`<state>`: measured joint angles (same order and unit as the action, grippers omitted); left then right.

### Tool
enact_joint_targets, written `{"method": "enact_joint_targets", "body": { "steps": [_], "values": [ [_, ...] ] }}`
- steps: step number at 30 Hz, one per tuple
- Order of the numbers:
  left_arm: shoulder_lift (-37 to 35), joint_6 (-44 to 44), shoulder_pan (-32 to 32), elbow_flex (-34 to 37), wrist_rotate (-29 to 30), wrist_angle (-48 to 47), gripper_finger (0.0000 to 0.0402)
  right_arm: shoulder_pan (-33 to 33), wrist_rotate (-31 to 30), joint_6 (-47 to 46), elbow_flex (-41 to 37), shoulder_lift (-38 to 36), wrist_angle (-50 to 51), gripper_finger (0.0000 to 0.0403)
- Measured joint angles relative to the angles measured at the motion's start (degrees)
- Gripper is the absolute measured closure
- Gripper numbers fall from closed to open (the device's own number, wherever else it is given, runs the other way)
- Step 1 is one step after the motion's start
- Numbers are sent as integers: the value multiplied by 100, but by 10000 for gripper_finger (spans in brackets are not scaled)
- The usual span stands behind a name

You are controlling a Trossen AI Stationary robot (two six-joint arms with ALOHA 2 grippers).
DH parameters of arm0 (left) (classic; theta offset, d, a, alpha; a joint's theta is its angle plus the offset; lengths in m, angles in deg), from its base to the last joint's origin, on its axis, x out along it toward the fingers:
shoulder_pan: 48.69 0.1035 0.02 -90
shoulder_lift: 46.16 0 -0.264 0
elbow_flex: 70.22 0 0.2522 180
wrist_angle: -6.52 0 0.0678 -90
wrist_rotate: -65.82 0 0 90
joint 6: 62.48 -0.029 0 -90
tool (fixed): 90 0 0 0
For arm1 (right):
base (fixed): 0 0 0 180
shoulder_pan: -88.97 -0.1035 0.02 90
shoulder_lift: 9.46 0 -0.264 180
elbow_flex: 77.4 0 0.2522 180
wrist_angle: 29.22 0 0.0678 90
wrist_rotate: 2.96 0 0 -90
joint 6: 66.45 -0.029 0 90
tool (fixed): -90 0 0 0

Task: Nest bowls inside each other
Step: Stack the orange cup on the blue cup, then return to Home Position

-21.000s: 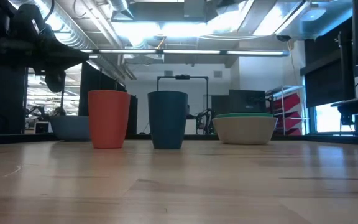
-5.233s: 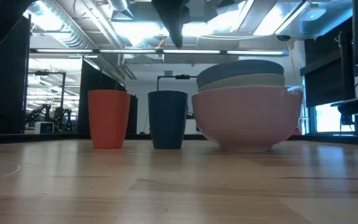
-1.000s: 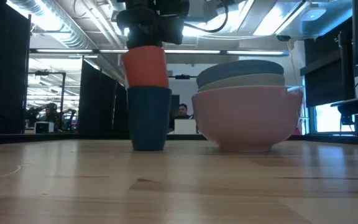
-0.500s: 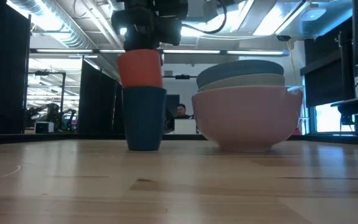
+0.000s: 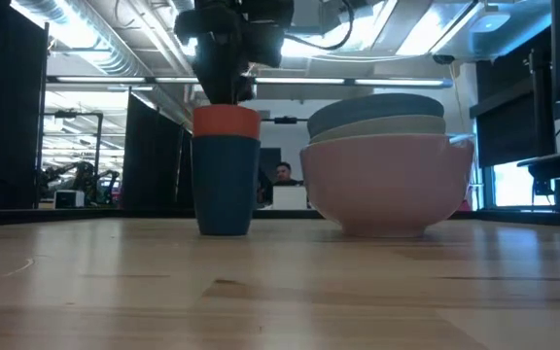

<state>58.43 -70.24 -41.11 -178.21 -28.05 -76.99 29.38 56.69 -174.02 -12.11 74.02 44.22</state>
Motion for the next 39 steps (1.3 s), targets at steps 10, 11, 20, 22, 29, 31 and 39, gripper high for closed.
{"method": "enact_joint_targets", "body": {
  "steps": [10,11,20,22,29,31,39],
  "values": [
    [-768,211,-10,-1030,376,-772,369,110,-821,1570,-26,-462,-274,274],
    [-877,226,-5,-1096,376,-829,374,126,-940,1796,-29,-529,-322,290],
    [-1955,428,90,-1348,373,-1161,401,452,-1931,4184,-324,-1458,-903,401],
    [-2231,577,147,-1174,346,-1144,401,747,-1986,5058,-632,-2025,-1673,402],
    [-3003,778,281,-822,279,-932,402,3000,-144,8699,-1647,-3620,-5714,403],
    [-3209,812,316,-628,277,-804,402,3882,691,8954,-1718,-3846,-5929,403],
    [-4693,1261,395,1064,306,818,402,5217,1399,8733,-2416,-5328,-5879,403]
  ]
}}
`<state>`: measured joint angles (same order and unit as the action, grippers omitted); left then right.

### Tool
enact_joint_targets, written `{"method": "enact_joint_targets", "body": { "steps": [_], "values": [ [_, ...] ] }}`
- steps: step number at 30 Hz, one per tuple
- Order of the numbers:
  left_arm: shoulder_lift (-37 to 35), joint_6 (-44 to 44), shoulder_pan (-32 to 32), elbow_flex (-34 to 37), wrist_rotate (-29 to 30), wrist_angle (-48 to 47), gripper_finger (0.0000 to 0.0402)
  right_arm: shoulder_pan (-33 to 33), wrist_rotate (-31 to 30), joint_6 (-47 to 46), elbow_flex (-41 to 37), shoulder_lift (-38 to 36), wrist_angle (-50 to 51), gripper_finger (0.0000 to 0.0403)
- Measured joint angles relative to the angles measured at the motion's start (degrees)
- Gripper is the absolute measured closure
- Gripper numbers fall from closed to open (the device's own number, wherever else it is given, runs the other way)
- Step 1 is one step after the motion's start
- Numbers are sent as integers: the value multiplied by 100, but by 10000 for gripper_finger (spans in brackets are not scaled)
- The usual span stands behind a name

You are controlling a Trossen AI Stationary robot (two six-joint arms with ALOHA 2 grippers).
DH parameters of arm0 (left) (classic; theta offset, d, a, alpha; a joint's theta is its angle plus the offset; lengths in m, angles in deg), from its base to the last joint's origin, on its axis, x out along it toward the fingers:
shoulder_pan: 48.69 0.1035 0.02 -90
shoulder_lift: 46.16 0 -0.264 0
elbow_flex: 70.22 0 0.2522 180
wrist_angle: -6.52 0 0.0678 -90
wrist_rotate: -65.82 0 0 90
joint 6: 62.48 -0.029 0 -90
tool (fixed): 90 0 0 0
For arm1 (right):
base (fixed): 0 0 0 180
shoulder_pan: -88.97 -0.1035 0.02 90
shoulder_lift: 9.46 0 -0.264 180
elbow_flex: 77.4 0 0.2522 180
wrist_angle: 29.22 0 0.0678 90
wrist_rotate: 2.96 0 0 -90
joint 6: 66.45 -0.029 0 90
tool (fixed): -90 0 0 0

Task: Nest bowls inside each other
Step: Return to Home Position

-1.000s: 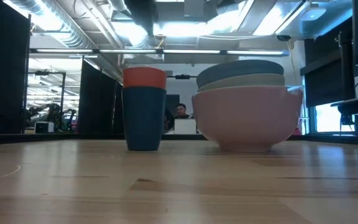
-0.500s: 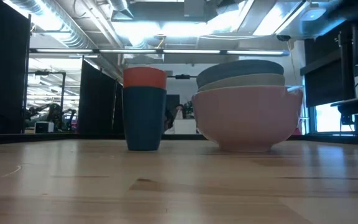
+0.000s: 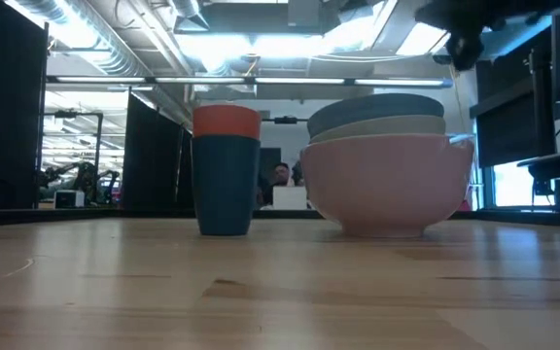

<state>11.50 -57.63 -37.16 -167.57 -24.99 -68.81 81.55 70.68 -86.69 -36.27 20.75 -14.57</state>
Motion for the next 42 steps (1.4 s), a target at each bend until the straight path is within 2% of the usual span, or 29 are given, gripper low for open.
{"method": "enact_joint_targets", "body": {
  "steps": [9,13,19,22,25,38,42],
  "values": [
    [-1884,593,27,2164,62,1996,402,747,-153,-396,-938,-1942,-28,403],
    [-2569,1348,28,2778,421,2202,401,747,-556,-373,-967,-2468,348,403],
    [-3080,2017,26,2985,484,1012,401,747,-673,-325,-951,-2699,341,403],
    [-3295,1539,13,3425,475,1437,401,745,-552,-160,-1267,-2749,264,403],
    [-3619,1230,-31,4044,310,2476,401,745,-524,-174,-1729,-2860,-136,403],
    [-5108,897,-107,5360,-87,3301,401,745,-131,561,-2643,-3003,-753,403],
    [-5432,988,-111,5540,-125,3330,401,747,45,611,-2694,-3002,-400,403]
  ]
}}
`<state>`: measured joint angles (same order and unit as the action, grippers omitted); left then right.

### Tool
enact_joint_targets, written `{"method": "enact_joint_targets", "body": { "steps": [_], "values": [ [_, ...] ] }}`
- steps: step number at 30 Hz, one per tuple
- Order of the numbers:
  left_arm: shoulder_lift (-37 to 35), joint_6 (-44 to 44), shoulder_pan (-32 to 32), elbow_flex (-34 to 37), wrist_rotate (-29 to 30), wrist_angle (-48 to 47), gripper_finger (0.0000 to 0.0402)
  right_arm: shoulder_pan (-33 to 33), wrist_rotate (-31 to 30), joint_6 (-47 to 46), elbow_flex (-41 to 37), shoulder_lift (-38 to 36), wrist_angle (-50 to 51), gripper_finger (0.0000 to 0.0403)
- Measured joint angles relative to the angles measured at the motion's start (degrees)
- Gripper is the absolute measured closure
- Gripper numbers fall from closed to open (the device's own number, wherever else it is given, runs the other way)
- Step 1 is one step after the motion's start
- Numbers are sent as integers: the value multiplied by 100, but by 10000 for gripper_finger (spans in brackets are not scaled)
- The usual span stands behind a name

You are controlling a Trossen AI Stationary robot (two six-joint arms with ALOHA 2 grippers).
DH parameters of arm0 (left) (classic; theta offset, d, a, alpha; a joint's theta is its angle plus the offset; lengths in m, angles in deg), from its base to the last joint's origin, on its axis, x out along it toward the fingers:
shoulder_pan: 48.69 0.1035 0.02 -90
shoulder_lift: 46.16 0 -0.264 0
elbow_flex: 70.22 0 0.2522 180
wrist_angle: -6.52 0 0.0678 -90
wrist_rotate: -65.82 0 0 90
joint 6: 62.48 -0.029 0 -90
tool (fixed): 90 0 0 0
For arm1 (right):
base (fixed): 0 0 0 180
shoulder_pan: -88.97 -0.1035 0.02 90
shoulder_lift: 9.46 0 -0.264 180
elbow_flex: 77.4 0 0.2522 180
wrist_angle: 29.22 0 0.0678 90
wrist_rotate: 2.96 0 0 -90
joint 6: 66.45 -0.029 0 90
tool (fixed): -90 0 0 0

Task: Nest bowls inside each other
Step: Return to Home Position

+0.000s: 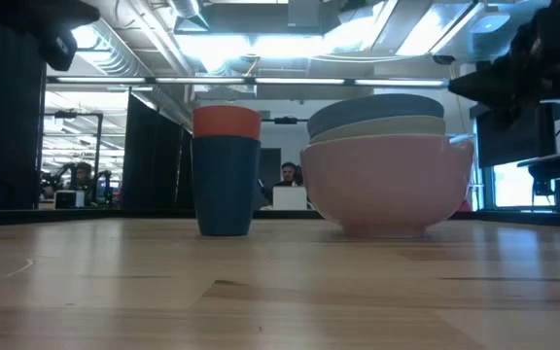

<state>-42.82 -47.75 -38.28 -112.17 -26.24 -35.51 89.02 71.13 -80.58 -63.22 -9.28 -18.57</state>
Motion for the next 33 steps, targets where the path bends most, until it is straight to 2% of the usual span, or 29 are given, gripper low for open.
{"method": "enact_joint_targets", "body": {
  "steps": [12,27,33],
  "values": [
    [-255,137,0,293,-258,-92,401,1,1551,104,2,4,255,403],
    [-313,-626,2,1616,-305,2180,401,222,1568,113,4,534,271,403],
    [-310,-789,0,2043,-368,2846,401,222,1568,111,4,532,271,403]
  ]
}}
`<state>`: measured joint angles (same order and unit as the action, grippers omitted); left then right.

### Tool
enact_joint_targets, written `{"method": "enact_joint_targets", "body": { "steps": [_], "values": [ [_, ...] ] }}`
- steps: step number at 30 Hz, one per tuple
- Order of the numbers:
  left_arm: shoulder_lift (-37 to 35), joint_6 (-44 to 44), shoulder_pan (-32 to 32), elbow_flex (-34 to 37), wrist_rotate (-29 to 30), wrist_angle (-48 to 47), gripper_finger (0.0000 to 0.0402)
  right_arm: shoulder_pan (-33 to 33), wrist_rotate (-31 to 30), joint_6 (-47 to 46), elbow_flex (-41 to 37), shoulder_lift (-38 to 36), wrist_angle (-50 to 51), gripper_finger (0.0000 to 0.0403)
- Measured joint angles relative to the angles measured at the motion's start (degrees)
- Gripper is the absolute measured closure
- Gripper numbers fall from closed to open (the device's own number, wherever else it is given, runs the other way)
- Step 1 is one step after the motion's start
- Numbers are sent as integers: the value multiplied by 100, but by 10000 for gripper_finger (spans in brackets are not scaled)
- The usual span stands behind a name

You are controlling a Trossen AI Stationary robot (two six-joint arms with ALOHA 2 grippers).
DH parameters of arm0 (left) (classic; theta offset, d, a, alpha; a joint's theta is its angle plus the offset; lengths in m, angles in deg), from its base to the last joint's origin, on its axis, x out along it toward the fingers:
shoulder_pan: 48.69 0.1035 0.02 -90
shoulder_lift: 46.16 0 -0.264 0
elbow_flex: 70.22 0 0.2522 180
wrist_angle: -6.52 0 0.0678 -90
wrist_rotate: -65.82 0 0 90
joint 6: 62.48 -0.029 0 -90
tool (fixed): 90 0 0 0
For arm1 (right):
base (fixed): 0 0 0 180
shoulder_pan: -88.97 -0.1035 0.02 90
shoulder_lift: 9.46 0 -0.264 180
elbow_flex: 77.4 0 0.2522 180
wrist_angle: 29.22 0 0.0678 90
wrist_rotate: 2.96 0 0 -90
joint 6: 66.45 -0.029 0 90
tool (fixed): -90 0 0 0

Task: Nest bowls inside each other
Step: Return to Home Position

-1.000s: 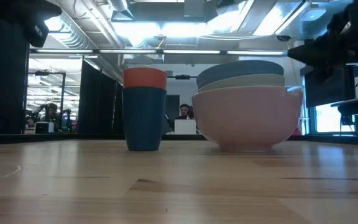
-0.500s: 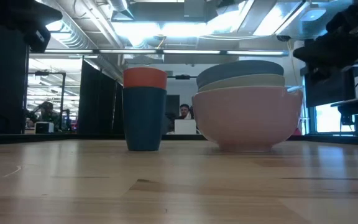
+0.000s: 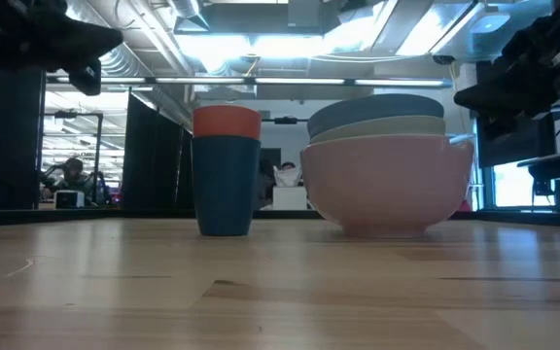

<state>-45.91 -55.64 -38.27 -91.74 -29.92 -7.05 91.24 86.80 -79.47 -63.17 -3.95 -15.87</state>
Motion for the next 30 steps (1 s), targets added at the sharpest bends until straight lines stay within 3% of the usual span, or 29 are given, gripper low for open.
{"method": "enact_joint_targets", "body": {
  "steps": [5,10,26,30],
  "values": [
    [0,8,-3,243,91,73,401,0,-4,0,0,1,0,403],
    [-2,-163,-46,707,114,843,401,0,-6,0,0,1,0,403],
    [42,-592,-192,722,224,100,401,0,-12,-2,0,-1,2,403],
    [148,-1074,-186,722,257,92,401,0,-12,-2,0,1,2,403]
  ]
}}
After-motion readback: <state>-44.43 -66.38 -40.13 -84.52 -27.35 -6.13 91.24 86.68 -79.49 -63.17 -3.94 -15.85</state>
